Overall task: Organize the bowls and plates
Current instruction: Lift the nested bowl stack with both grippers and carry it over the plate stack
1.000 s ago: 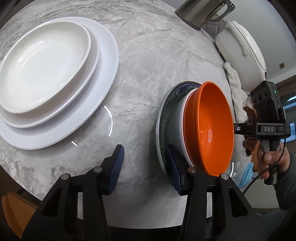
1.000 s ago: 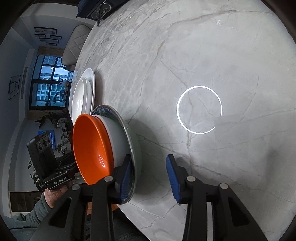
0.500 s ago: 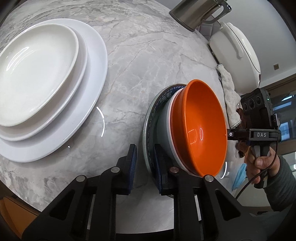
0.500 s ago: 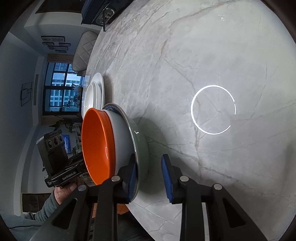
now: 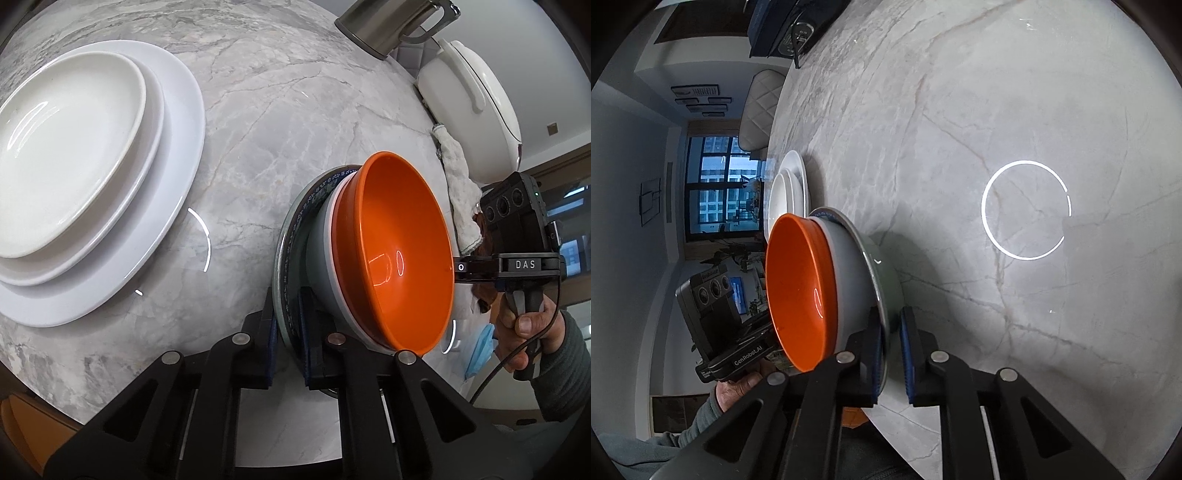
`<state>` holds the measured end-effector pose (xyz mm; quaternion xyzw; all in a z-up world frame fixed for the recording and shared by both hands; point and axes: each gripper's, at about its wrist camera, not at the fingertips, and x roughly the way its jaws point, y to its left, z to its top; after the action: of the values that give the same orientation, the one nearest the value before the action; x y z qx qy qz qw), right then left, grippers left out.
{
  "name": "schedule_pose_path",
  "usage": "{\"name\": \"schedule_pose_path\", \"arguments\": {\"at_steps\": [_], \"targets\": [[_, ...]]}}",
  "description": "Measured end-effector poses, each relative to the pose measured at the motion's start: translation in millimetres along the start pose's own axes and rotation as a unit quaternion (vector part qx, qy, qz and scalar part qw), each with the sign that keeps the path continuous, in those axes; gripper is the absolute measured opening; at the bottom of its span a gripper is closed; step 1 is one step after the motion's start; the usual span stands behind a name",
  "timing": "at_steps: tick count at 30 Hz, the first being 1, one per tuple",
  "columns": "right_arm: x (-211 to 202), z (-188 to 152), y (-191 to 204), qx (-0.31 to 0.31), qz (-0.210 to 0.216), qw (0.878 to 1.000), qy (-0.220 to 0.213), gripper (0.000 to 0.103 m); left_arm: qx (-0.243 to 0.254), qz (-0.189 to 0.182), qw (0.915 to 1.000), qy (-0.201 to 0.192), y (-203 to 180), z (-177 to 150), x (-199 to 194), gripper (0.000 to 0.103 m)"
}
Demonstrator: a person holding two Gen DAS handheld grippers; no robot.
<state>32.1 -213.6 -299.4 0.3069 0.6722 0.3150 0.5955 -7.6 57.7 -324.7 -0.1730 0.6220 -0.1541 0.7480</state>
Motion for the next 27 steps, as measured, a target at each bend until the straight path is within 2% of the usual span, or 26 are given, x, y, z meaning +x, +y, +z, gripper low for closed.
{"name": "schedule_pose_path", "arguments": {"at_steps": [27], "targets": [[-6.8,-0.3,1.5,0.016,-0.01,1.0,-0.017,0.014,0.006,0.006,1.0,0.0,-8.0,-0.4,-7.4,0.008]]}}
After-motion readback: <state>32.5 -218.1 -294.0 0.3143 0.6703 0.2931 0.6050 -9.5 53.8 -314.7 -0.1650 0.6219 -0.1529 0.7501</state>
